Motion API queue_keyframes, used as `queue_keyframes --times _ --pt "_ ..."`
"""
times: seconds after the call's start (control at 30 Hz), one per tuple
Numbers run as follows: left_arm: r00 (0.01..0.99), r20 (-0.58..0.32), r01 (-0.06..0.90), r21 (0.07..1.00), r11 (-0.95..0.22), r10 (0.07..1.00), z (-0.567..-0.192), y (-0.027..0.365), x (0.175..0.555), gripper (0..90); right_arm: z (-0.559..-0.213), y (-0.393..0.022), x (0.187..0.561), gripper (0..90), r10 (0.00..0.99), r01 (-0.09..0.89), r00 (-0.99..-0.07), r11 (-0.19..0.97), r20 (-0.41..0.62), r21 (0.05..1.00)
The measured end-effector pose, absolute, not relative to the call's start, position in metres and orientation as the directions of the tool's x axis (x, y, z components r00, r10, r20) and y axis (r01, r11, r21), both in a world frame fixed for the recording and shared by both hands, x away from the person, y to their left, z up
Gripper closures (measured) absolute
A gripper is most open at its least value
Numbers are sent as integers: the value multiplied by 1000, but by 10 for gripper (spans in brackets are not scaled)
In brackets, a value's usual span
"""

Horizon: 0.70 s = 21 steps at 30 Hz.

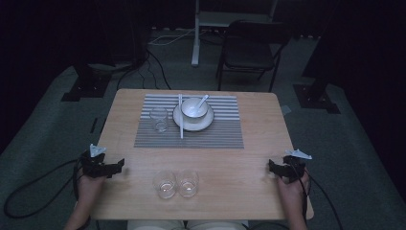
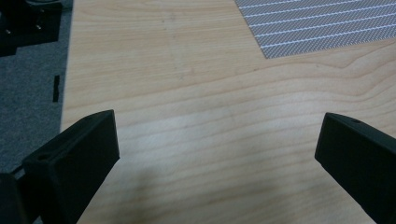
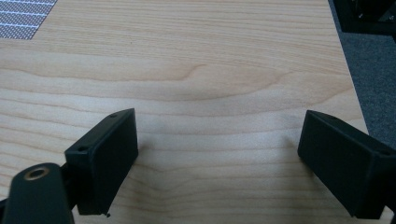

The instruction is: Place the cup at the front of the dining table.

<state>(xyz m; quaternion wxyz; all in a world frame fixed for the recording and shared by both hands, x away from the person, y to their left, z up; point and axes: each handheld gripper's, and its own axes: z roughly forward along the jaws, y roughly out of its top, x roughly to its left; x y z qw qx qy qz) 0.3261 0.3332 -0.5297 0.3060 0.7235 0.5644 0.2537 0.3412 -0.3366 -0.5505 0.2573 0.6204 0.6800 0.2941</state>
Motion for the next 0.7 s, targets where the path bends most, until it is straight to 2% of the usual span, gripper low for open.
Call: queue_keyframes --times 0.07,0.27,0.47,0.7 --pt "224 40 660 729 -182 974 -529 335 323 0 -551 -337 341 115 995 692 -98 57 15 719" --pt "181 18 666 733 -136 983 -529 343 314 0 -551 -336 341 116 995 692 -97 56 16 719" --pt "185 48 674 721 -162 982 -531 345 305 0 -550 -337 341 116 995 693 -97 57 15 719" --pt "185 31 665 732 -149 982 -531 347 291 0 -550 -337 341 115 995 693 -97 57 15 719"
